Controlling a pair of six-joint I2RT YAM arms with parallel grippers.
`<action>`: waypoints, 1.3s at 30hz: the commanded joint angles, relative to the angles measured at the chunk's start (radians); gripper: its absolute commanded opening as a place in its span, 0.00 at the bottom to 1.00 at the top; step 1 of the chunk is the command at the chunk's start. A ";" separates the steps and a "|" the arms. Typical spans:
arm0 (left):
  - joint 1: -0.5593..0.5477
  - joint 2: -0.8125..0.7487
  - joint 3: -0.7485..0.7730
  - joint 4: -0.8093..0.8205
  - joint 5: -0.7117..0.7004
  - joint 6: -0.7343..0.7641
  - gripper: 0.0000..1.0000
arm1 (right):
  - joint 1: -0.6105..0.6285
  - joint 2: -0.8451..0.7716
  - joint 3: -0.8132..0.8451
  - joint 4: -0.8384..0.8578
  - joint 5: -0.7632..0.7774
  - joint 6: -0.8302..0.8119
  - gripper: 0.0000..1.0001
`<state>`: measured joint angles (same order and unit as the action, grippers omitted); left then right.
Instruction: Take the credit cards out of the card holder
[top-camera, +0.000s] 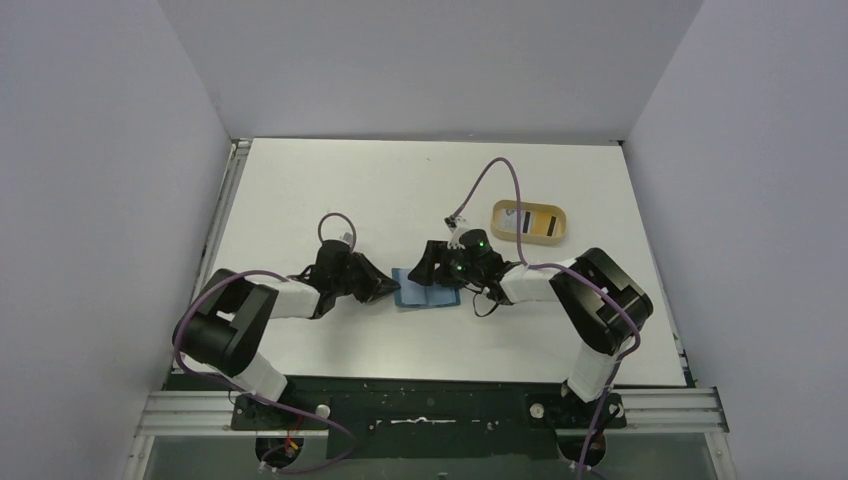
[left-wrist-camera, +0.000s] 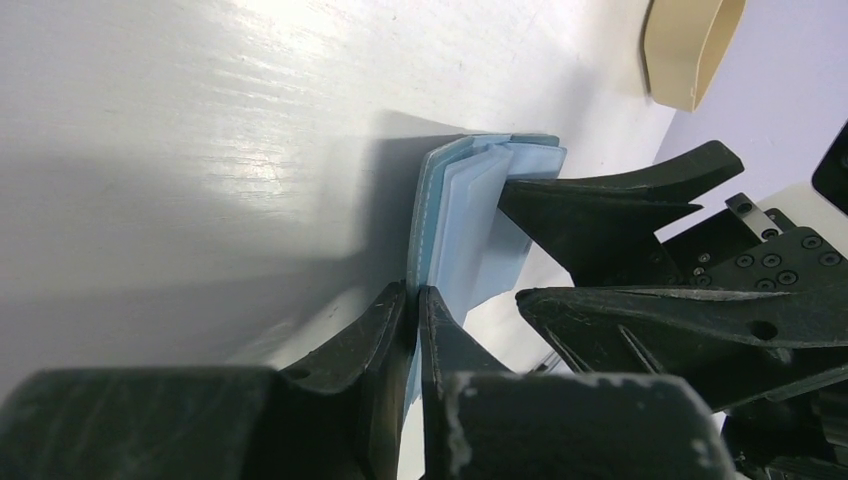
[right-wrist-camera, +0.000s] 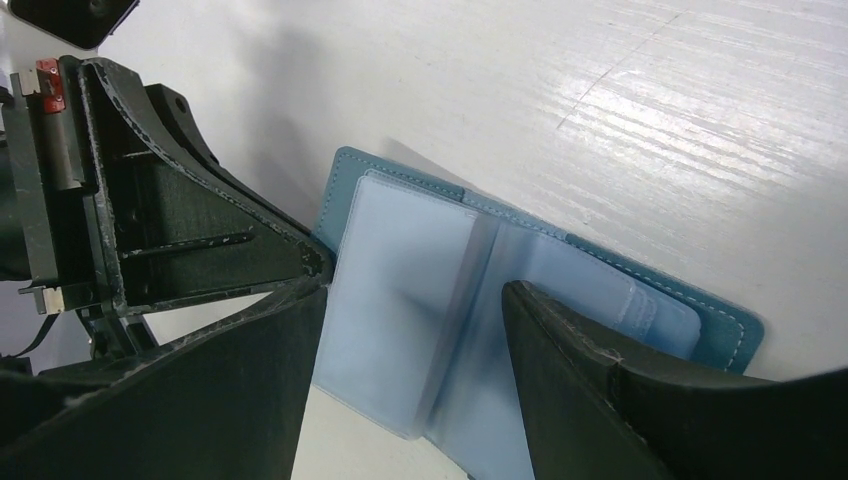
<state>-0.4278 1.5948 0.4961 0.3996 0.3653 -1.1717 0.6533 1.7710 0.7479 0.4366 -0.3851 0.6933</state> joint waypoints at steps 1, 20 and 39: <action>0.017 -0.028 0.000 -0.021 -0.011 0.024 0.06 | 0.000 0.038 -0.025 -0.075 0.016 -0.017 0.68; 0.024 -0.013 -0.007 0.005 0.003 0.020 0.01 | 0.001 0.051 -0.024 -0.071 0.006 -0.017 0.68; 0.020 -0.152 0.070 -0.172 -0.026 0.118 0.00 | 0.227 0.023 0.285 -0.623 0.462 -0.231 0.69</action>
<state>-0.4103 1.4689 0.5198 0.2150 0.3359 -1.0760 0.8463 1.7782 0.9894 -0.0330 -0.0532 0.5285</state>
